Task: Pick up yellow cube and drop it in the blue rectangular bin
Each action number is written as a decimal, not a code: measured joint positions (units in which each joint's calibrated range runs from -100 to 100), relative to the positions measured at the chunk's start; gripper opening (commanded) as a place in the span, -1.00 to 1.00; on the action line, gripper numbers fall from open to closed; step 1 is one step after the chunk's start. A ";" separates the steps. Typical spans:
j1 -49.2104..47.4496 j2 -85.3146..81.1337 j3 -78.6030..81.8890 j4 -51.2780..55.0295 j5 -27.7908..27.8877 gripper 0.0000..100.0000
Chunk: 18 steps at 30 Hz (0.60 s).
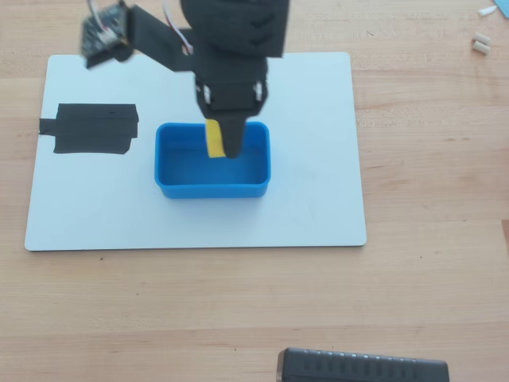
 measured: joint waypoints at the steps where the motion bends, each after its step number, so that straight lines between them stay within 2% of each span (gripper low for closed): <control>1: -0.40 0.00 1.20 -1.06 0.00 -0.71; 6: -0.56 0.00 5.11 -5.04 -0.15 -0.70; 15: -0.56 0.00 6.41 -5.74 -0.15 -0.45; 18: -1.59 -0.18 7.01 -5.65 -0.10 -0.46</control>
